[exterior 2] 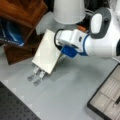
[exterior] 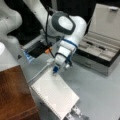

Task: Open the box. Pick up the pen. Place the pen in the box. Pick up the book. Place the book on the shelf.

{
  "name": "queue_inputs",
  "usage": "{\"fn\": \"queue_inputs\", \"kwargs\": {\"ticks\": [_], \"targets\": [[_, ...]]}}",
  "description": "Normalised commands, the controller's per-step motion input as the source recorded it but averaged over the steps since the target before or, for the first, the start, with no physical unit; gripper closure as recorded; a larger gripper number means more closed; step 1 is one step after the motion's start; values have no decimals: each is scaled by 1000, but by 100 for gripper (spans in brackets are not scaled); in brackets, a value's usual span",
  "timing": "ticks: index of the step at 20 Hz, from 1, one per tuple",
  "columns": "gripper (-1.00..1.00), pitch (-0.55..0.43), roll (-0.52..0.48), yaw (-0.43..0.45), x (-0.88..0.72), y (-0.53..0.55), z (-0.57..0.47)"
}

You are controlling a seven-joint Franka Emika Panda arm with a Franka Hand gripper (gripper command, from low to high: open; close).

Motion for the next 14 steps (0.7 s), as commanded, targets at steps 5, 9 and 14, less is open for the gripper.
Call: {"fn": "queue_inputs", "kwargs": {"ticks": [5, 9, 14], "targets": [[100, -85, -199, -83, 244, 185, -114], [100, -56, -207, -65, 214, 160, -147], [100, -35, -214, -47, 239, 143, -134]]}}
